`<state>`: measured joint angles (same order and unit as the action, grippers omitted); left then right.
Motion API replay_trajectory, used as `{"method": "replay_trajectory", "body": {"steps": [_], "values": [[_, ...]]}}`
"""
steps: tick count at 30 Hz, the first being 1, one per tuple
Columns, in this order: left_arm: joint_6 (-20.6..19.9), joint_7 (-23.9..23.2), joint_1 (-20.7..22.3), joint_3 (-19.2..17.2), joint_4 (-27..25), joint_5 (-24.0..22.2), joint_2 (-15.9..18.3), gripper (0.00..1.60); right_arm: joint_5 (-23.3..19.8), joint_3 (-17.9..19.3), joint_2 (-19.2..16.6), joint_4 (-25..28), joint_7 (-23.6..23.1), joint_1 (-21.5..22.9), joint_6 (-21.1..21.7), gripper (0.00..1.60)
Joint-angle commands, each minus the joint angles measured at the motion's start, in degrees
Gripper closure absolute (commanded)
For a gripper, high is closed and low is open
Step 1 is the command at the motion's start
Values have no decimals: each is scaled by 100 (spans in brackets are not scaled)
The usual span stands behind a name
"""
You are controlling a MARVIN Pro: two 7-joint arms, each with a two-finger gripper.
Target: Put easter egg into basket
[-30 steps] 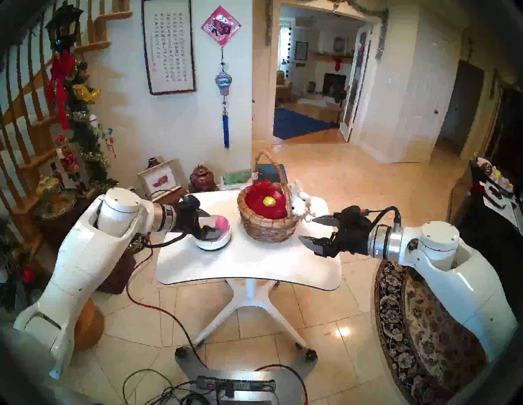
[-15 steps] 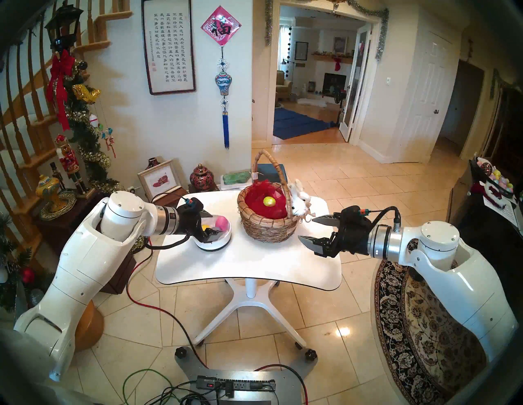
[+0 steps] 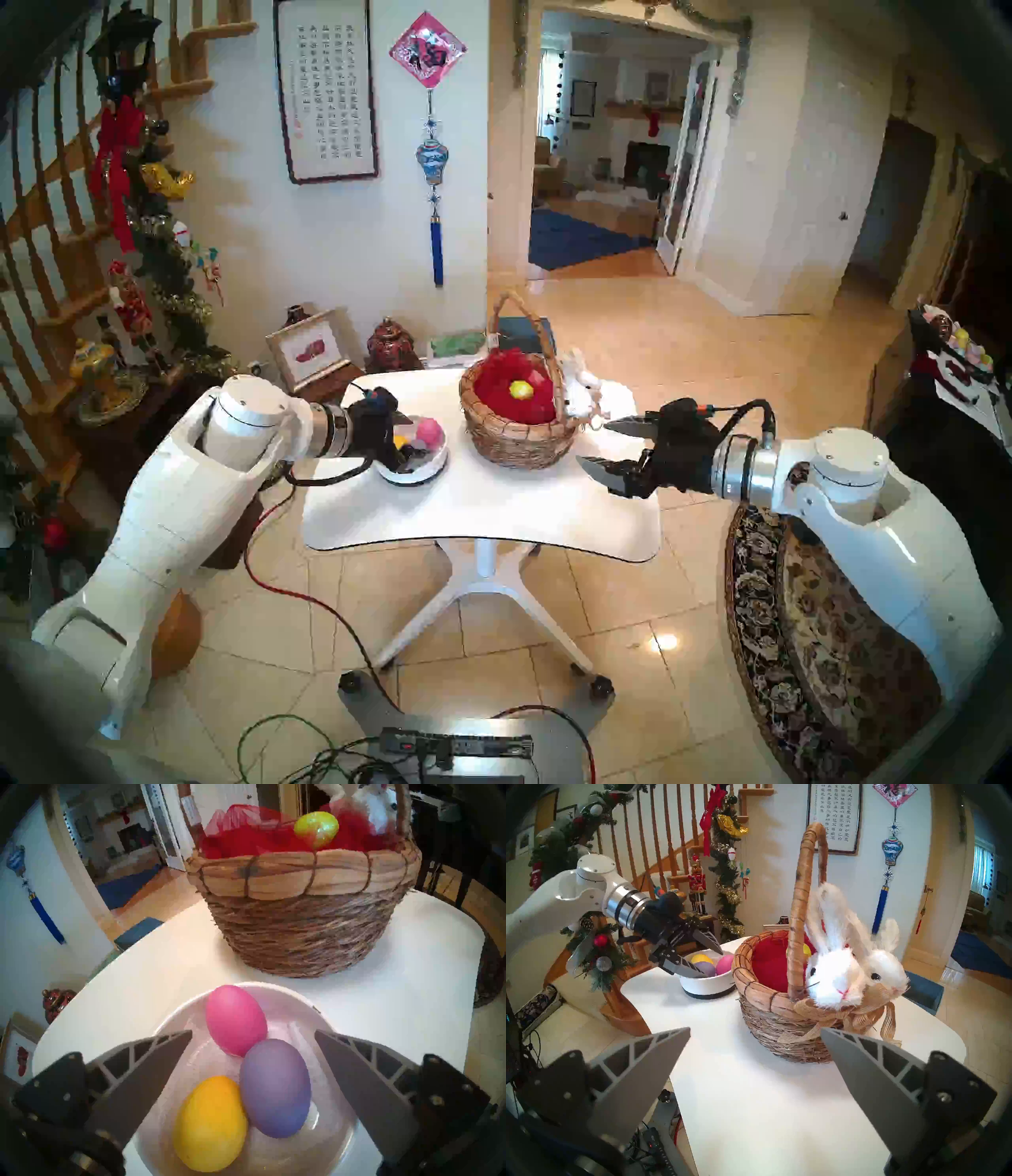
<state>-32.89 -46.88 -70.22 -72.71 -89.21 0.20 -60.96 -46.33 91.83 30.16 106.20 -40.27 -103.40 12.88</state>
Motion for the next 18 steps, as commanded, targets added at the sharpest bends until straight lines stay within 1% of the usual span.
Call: {"method": "replay_trajectory", "body": {"steps": [1,5,7,13,14,15,18], "values": [[-36,-2,218,29,94,6,-99,2,-9,50,-10,7,8,7,-11,0],[-38,14,243,40,145,15,-128,5,-9,50,-10,7,8,7,-11,0],[-32,18,247,44,154,20,-133,9,-9,50,-11,7,8,7,-11,0],[-16,21,255,49,154,26,-145,12,-9,49,-11,7,8,7,-11,0],[-15,20,255,49,147,26,-145,21,-9,49,-11,7,8,7,-11,0],[-15,20,255,49,141,27,-145,26,-9,49,-11,7,8,7,-11,0],[-8,20,251,41,124,27,-147,28,-9,49,-11,7,8,7,-11,0]]}}
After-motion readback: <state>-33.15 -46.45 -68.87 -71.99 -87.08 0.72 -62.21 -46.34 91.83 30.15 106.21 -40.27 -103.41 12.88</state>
